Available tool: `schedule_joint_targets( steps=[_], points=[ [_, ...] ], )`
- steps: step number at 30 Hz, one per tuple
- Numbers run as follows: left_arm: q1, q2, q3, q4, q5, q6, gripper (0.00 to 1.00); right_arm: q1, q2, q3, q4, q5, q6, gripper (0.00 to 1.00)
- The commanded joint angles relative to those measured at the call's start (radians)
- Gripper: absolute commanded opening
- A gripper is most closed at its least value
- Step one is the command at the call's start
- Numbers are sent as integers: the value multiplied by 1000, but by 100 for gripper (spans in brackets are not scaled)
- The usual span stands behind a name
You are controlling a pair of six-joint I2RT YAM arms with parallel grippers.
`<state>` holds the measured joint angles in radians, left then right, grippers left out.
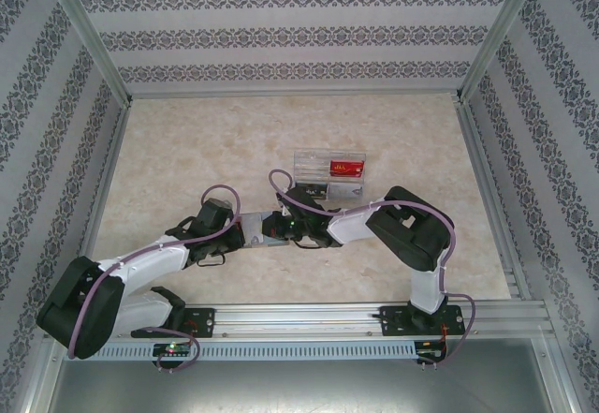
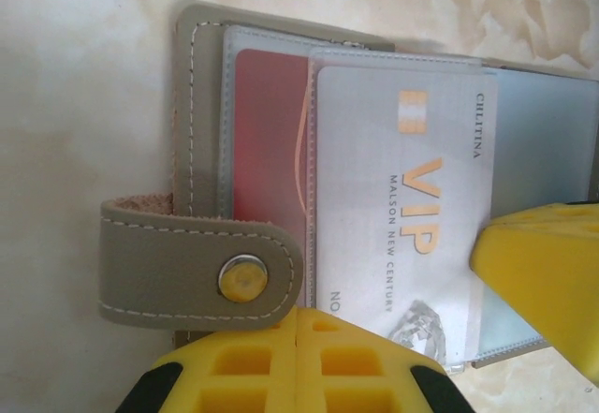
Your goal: Take the credit cards out of the card holder
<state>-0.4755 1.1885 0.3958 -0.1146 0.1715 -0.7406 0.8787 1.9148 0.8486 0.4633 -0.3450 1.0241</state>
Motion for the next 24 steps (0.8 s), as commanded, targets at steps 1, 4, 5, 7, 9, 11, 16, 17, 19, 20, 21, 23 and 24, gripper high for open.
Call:
schedule_joint_targets(
  steps=[1, 4, 5, 7, 9, 11, 16, 17, 19, 20, 21, 23, 24],
  points=[
    [12, 3, -2, -59, -32, -3, 0, -12, -20, -18, 1, 12, 10, 1],
    [12, 2, 0, -59, -28, -2, 0, -11, -10, -10, 7, 1, 12, 1],
    [11, 4, 0, -58, -29, -3, 0, -10, -8, -10, 10, 1, 13, 1],
    [12, 4, 0, -57, -28, -2, 0, -11, -9, -11, 11, 2, 13, 2],
    [11, 3, 0, -59, -26, -1, 0, -11, -12, -11, 9, 4, 9, 5],
    [12, 2, 1, -55, -20, -1, 1, -9, -8, -6, 7, -3, 6, 11],
    [12, 2, 3, -53, -14, -1, 1, -3, 13, 11, 8, -20, 6, 17],
    [11, 2, 3, -54, -14, -1, 1, -2, 13, 12, 11, -20, 8, 17],
    [12, 2, 1, -53, -16, -2, 1, -1, 15, 13, 12, -22, 7, 17],
    [12, 3, 1, -54, -15, -1, 1, -2, 14, 12, 11, -22, 7, 15],
    [12, 2, 3, -54, -16, -2, 1, -1, 12, 11, 12, -22, 7, 14],
    [12, 5, 3, -51, -16, -1, 1, -2, 10, 13, 9, -21, 6, 10],
    [12, 5, 4, -52, -15, 0, 1, -2, 10, 12, 9, -21, 5, 8]
  ],
)
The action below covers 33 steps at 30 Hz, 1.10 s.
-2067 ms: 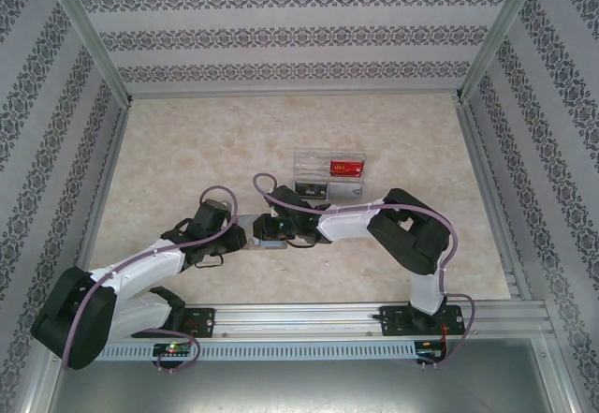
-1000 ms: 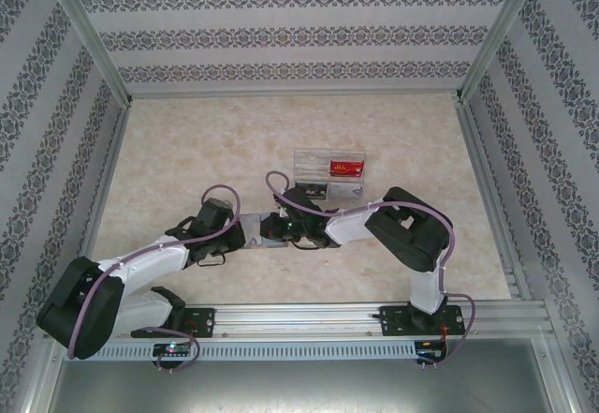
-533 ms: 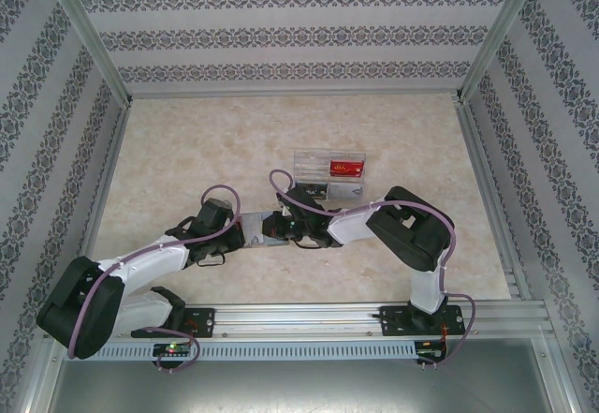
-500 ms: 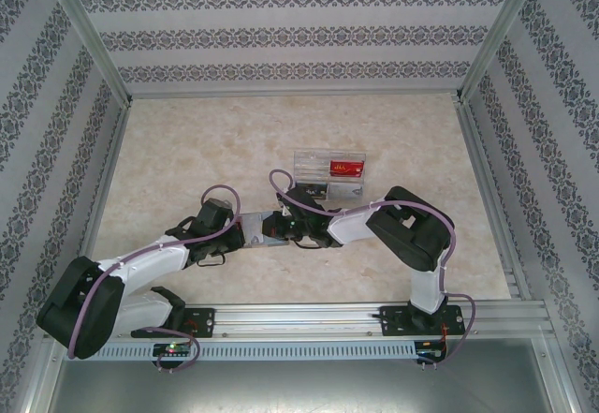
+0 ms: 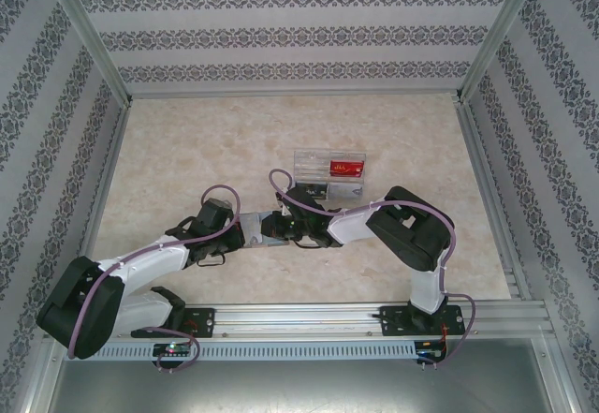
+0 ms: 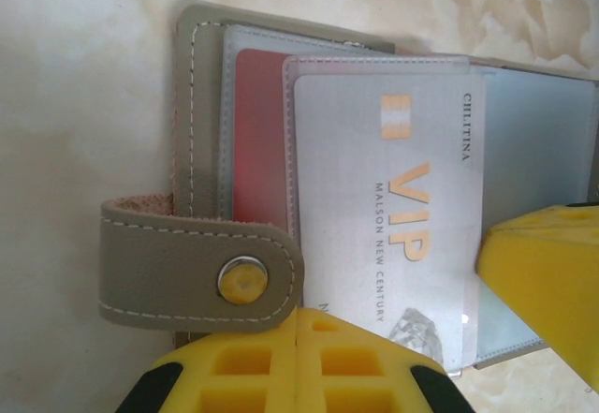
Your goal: Take the credit cards out of the card holder
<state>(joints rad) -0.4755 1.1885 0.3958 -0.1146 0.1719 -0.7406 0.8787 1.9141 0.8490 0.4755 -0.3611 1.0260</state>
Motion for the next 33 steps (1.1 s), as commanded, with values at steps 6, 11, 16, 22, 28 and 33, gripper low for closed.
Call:
schedule_joint_targets(
  steps=[6, 11, 16, 22, 28, 33],
  points=[
    [12, 6, 5, -52, -15, -2, 0, -4, 5, 6, 0, -5, 2, 0],
    [11, 7, 5, -51, -13, -1, 0, -3, 12, 18, -3, -21, -1, 0],
    [12, 6, 1, -54, -17, -2, 0, -4, 8, 8, 4, -8, 0, 0],
    [12, 9, 4, -54, -19, 1, 0, -31, -43, -42, 2, 0, -8, 0],
    [11, 7, 1, -53, -16, -1, 0, -37, -59, -58, 2, -3, -12, 0],
    [12, 5, 1, -53, -17, -2, 0, -26, -28, -39, 25, -18, -7, 16]
  ],
)
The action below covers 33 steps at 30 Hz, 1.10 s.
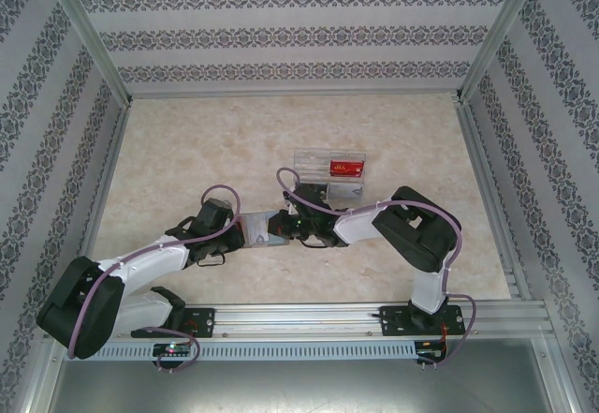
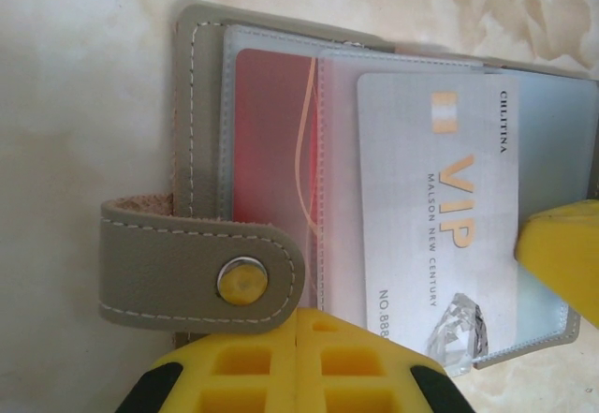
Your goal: Take the credit cards out of the card holder
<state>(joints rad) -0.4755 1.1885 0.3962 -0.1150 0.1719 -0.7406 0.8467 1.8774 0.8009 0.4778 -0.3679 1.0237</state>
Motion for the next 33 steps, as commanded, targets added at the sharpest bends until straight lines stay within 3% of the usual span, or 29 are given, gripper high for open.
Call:
schedule_joint_targets(
  steps=[1, 15, 24, 33],
  points=[
    [12, 6, 1, -54, -17, -1, 0, 8, 15, 15, 26, -14, -5, 19],
    [12, 4, -2, -53, -16, 0, 0, 20, 76, 78, 28, -46, -5, 20],
    [11, 3, 0, -56, -20, 2, 0, 14, 50, 45, 29, -17, -10, 1],
    [12, 5, 1, -58, -19, 1, 0, -6, -8, -49, 73, 36, 4, 0]
  ],
)
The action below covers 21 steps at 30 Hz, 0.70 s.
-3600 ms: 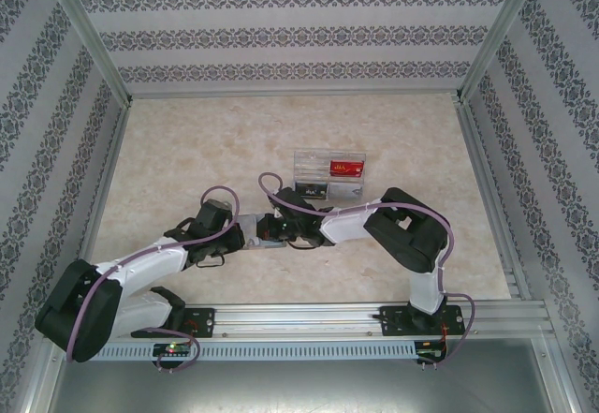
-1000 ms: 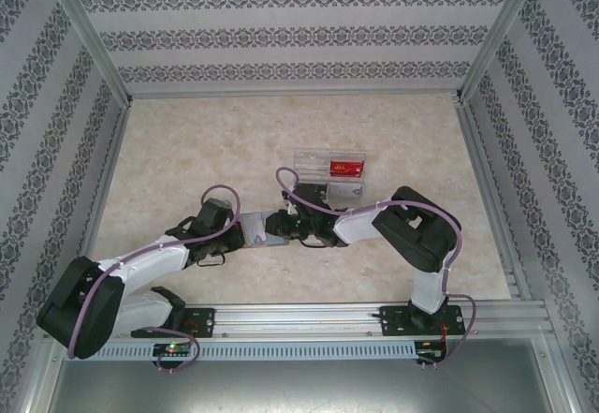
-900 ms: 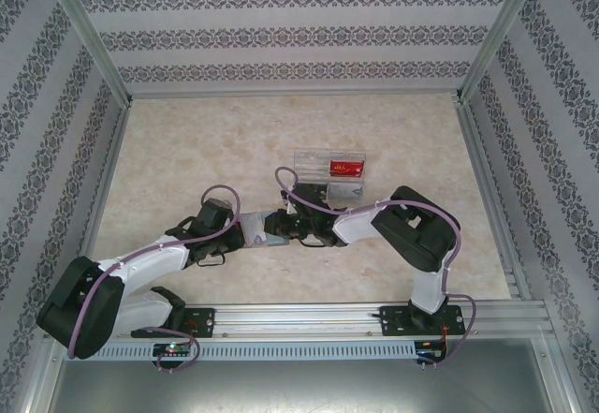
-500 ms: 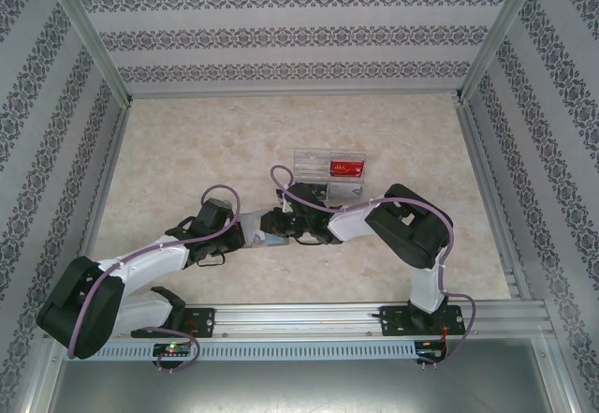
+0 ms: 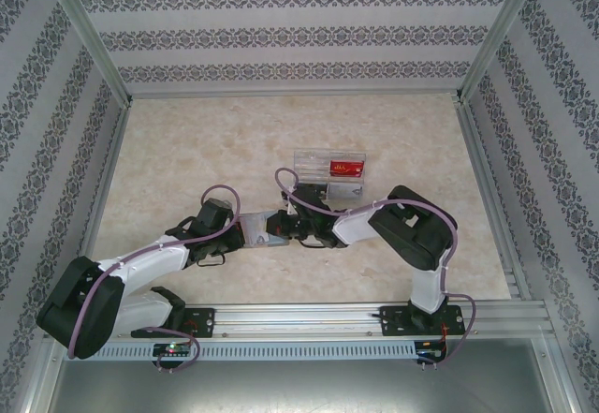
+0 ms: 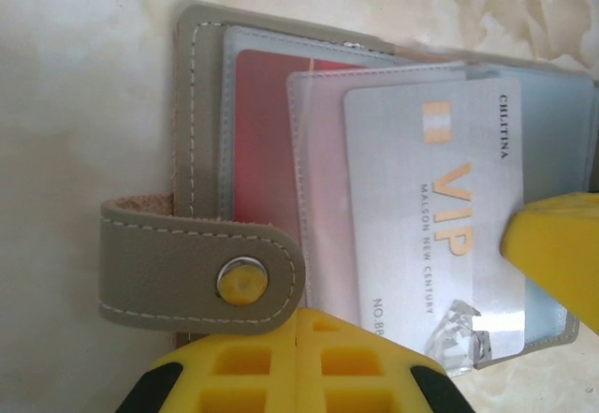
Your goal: Take the credit cards out of the card holder
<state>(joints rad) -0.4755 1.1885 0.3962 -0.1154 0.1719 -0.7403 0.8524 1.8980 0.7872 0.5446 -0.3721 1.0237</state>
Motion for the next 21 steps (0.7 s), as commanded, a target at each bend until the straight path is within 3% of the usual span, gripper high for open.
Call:
schedule_joint_targets(
  steps=[1, 8, 21],
  points=[
    [12, 5, 1, -58, -19, 1, 0, -13, -35, -43, 12, 48, 4, 0],
    [12, 3, 2, -58, -19, 4, 0, -32, -77, -78, 22, 63, 2, 0],
    [11, -2, 6, -62, -15, 8, 0, -124, -207, -140, -21, -25, -80, 0]
  ],
)
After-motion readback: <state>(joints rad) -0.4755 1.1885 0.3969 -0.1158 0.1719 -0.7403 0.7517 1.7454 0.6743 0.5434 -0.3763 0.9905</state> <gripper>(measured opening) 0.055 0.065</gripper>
